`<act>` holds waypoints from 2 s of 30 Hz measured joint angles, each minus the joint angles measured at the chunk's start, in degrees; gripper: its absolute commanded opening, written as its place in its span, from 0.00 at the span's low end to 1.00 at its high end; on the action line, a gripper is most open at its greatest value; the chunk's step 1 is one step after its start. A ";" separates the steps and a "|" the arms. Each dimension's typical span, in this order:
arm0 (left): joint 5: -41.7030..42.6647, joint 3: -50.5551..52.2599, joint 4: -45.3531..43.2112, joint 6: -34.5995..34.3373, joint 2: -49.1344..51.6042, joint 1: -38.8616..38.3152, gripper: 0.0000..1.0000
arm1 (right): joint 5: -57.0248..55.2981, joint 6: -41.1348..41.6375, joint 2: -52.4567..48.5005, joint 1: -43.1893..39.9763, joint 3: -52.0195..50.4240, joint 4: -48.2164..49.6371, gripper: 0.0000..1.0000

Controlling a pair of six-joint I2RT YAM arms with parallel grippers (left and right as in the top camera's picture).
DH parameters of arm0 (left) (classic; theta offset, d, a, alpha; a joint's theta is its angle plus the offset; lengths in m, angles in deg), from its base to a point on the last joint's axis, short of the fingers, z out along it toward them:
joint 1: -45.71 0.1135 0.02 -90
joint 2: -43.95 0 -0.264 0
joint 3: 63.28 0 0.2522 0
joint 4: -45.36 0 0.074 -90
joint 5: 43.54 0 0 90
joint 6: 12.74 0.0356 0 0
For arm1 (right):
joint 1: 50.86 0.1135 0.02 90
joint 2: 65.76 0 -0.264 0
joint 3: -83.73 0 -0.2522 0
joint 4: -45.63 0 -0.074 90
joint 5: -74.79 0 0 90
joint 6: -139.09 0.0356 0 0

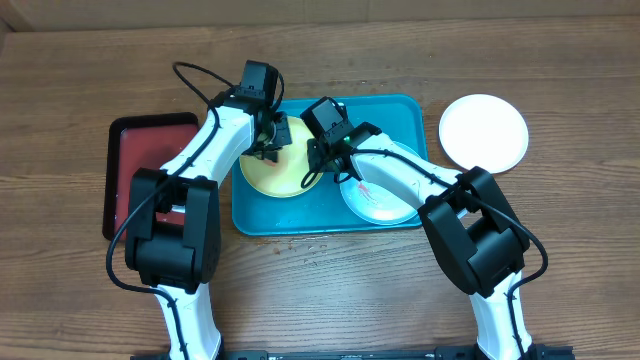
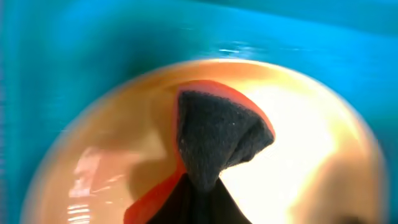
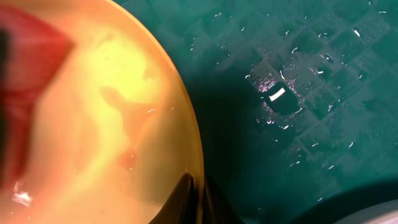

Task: Clean dirty plates on tray and stack at the side
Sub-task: 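Scrub the yellow plate with the sponge while the right gripper holds it, then return the sponge to the red tray with the left gripper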

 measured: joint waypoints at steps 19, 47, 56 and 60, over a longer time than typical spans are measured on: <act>-15.96 -1.09 22.84 -0.68 0.00 -0.11 0.04 | 0.28 -0.09 0.00 0.02 0.00 -0.15 0.06; -21.57 -7.17 27.78 -4.44 -12.04 22.47 0.04 | 0.22 -0.09 0.00 0.04 0.00 -0.24 0.06; -19.58 -1.31 24.37 -4.44 -4.94 26.95 0.07 | 0.20 -0.07 0.00 0.04 0.00 -0.20 0.07; -18.34 -1.29 24.26 -4.24 -4.90 27.30 0.21 | 0.20 -0.09 0.00 0.04 0.00 -0.11 0.08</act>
